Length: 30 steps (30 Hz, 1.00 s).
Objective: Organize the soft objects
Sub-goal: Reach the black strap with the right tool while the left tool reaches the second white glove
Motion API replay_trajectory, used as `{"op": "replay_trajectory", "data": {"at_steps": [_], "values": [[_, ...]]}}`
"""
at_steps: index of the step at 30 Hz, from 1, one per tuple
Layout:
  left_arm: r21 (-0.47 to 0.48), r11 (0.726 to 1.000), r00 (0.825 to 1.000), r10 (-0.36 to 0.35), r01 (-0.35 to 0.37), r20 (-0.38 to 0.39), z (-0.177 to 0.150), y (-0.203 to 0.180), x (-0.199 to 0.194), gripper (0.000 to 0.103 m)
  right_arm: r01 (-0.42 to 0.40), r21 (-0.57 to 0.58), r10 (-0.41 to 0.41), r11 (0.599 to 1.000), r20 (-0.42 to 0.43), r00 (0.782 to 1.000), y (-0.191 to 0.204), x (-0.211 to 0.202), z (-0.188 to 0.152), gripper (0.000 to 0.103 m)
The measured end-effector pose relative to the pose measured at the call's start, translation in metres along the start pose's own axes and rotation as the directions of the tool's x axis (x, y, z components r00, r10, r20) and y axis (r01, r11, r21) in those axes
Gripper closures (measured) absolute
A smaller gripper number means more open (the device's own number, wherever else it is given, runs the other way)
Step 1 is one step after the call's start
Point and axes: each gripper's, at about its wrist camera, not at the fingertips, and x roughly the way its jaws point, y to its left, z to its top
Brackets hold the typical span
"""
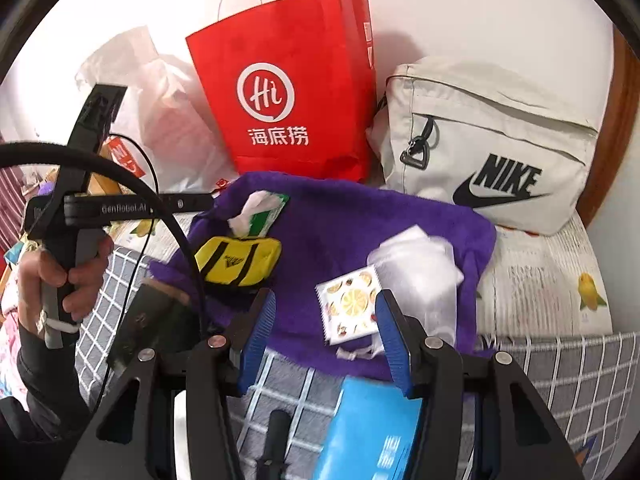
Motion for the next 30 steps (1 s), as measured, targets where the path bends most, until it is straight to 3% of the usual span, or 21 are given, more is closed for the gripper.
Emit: {"op": "replay_trajectory", "data": {"at_steps": [5,14,20,25,30], "values": [[0.012,0.999,0.999,0.033,-0.034,0.043,-0.008,-0.01,-0.034,0.043,-0.006,0.004,0.006,1.0,-0.031,0.999,0.011,-0.018,-0.027,0.051],[0.089,0.993,0.996,0.073,-0.077,0.046,-0.035,-0.033,-0.083,0.043,-0.037,-0.023,0.034,0.999,-0.12,0.992,0.04,-0.03,-0.097,0.052],[0.122,0.99,0.995,0.063,-0.072,0.076,-0.061,-0.046,-0.117,0.041,-0.058,-0.044,0.049,0.997,-0.178,0.983,0.064,-0.037,-0.142,0.06],[0.109,0.992,0.995,0.049,-0.058,0.088,-0.096,-0.049,-0.132,0.04,-0.064,-0.046,0.056,0.997,-0.166,0.985,0.072,-0.038,-0.164,0.074],[0.093,0.995,0.998,0.043,-0.047,0.042,-0.135,-0.048,-0.127,0.04,0.006,-0.051,-0.014,0.999,-0.158,0.987,0.075,-0.028,-0.176,0.075]]}}
